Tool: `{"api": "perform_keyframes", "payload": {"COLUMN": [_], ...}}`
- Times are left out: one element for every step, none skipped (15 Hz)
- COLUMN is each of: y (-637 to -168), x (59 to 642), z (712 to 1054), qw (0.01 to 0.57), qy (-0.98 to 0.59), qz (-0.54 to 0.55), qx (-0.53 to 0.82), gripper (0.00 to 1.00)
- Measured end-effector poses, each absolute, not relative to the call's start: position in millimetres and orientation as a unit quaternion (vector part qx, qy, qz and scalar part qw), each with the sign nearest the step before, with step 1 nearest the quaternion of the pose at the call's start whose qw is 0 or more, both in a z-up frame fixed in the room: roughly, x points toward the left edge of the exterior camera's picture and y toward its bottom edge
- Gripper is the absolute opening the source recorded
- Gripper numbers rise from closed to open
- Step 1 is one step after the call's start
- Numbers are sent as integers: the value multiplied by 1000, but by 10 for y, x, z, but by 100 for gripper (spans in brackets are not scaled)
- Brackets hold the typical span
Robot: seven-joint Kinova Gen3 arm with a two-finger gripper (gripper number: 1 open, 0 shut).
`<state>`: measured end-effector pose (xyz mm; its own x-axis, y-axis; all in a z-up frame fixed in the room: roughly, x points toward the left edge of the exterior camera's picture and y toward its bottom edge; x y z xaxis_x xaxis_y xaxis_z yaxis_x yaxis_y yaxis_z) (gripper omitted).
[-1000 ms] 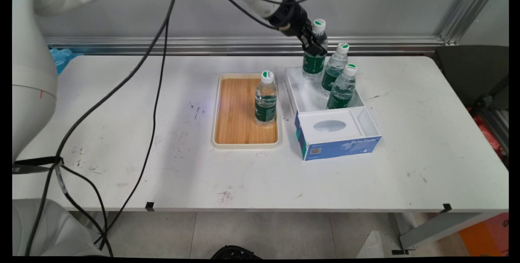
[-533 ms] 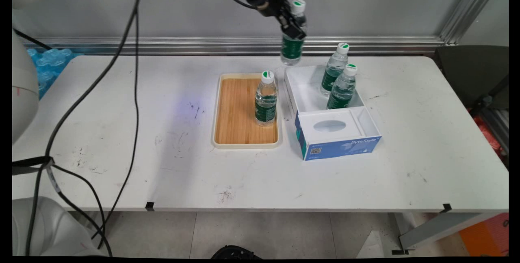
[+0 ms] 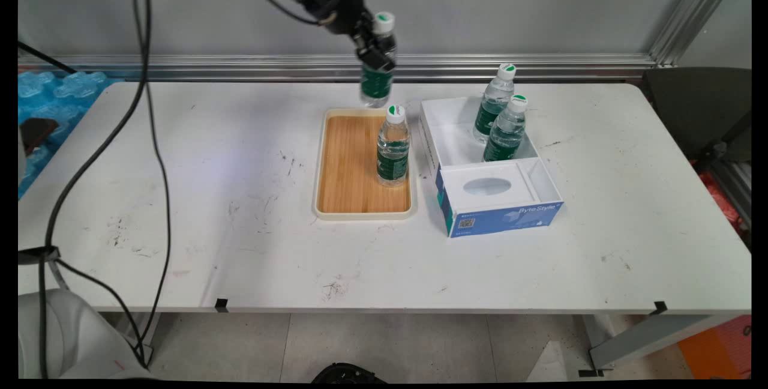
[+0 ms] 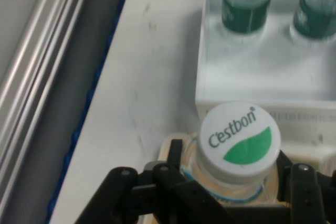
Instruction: Place the picked object on the tray
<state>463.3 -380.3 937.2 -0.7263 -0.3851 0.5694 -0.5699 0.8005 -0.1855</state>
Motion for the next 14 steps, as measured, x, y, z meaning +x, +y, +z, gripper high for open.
{"api": "perform_keyframes", "payload": {"y": [-3726, -3667, -3612, -3542, -3489, -3452, -3399, -3337, -3271, -3217, -3158, -3100, -3063, -3032], "x": [4729, 4801, 4866, 4943, 4997, 5031, 5076, 5121, 5159, 5183, 5202, 5213, 5217, 5216], "z": [9343, 9316, 9286, 9246, 9215, 9193, 9161, 9126, 9092, 9066, 9037, 9008, 8988, 8968], "qw": [255, 251, 247, 244, 242, 241, 239, 239, 240, 241, 244, 247, 250, 253], "qy": [-914, -916, -917, -919, -921, -921, -923, -924, -926, -927, -929, -930, -931, -932], "qz": [175, 174, 172, 169, 167, 165, 162, 158, 154, 150, 146, 141, 137, 134], "qx": [262, 261, 260, 259, 258, 257, 255, 253, 249, 244, 238, 232, 228, 223], "gripper": [0, 0, 0, 0, 0, 0, 0, 0, 0, 0, 0, 0, 0, 0]}}
